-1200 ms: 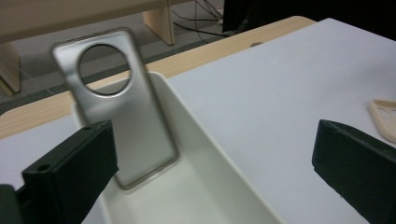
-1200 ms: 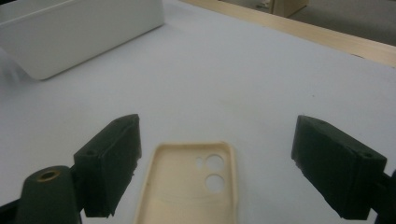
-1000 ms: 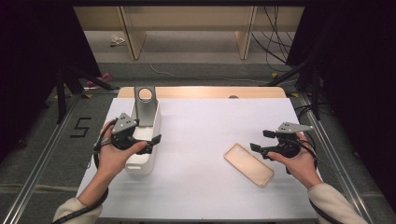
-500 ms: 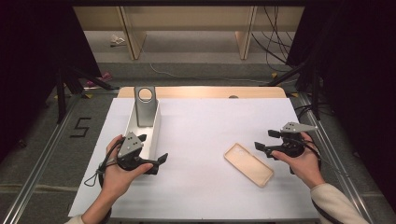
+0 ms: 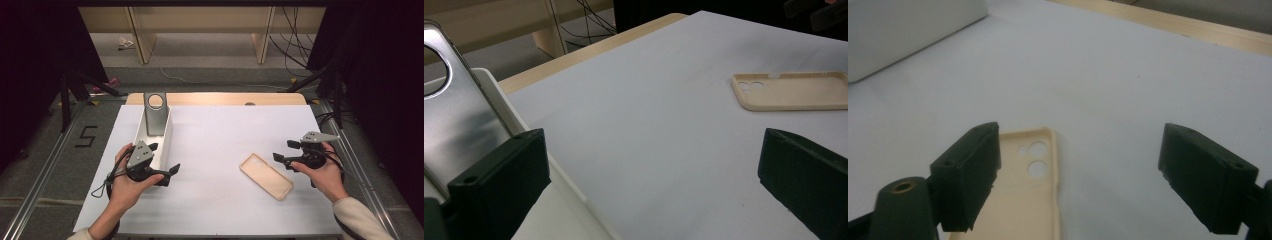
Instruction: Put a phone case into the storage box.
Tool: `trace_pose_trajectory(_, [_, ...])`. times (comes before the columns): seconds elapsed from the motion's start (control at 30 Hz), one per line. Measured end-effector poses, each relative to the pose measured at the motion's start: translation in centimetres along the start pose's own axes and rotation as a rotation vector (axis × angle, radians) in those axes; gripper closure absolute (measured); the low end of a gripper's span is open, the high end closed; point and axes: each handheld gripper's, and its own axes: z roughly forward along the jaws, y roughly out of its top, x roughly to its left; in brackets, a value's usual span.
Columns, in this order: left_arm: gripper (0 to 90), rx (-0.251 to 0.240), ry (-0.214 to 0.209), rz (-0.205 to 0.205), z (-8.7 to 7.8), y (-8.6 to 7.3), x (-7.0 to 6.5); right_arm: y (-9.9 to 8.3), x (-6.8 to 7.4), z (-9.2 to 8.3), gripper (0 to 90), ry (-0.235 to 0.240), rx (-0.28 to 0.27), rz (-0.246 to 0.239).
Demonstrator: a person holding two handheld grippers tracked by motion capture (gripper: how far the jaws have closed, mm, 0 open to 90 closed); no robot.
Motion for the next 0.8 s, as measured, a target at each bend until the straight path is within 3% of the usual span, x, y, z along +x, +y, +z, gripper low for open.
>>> trace_pose_trajectory(0.13, [0.0,0.001,0.010,0.006,0.0,0.1,0.0,0.0,-0.1,0.0,40.5,0.001,0.050,0.012])
trace_pose_trajectory(0.3, [0.0,0.004,0.009,0.002,0.1,0.0,0.0,-0.3,-0.1,-0.1,75.6,0.018,0.190,0.011])
trace_pose_trajectory(0.37, [0.0,0.005,0.011,0.004,0.1,-0.1,0.1,-0.4,-0.1,-0.2,87.2,-0.001,0.245,0.014])
trace_pose_trajectory(0.47, [0.0,0.006,0.011,0.002,0.1,-0.1,0.3,-0.4,-0.2,-0.2,90.0,-0.038,0.316,0.014])
trace_pose_trajectory(0.63, [0.0,0.007,0.009,0.000,0.1,-0.3,0.4,-0.8,-0.3,0.0,90.0,-0.093,0.478,0.020])
trace_pose_trajectory(0.7, [0.0,0.010,0.009,0.001,0.2,-0.3,0.3,-1.1,-0.3,0.2,90.0,-0.101,0.552,0.014])
trace_pose_trajectory(0.8, [0.1,0.010,0.003,0.001,0.2,-0.3,0.3,-1.2,-0.2,0.3,90.0,-0.103,0.604,0.019])
